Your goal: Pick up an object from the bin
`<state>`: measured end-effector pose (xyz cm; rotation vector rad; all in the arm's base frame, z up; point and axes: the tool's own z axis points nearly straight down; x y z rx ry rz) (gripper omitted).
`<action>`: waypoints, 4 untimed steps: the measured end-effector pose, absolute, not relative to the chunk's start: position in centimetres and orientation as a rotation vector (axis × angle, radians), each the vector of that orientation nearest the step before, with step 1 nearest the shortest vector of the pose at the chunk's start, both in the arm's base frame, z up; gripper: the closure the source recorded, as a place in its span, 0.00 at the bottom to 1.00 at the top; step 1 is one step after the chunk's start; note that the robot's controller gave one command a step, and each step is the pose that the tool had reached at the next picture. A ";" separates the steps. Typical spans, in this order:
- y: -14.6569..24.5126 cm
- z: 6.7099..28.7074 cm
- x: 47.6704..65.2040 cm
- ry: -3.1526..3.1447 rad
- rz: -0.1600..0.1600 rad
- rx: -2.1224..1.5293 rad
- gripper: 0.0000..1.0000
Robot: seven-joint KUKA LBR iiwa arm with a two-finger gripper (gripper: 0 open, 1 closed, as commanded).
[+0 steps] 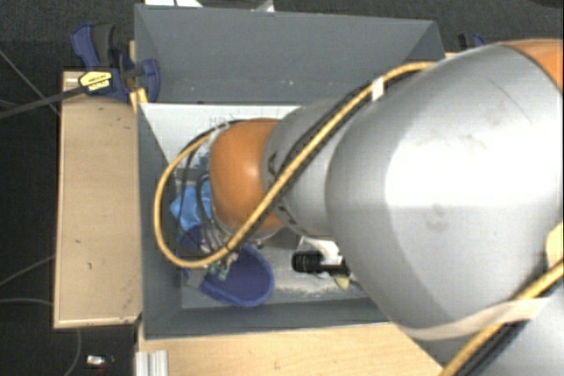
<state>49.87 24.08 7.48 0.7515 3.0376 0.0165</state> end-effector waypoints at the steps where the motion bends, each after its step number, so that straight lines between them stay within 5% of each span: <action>1: 24.1 7.5 49.9 3.037 0.017 0.753 1.00; 4: 24.0 15.2 49.8 3.043 0.014 0.741 1.00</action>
Offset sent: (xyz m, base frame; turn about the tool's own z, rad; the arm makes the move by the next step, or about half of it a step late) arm 0.0000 -0.0001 0.0853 0.0007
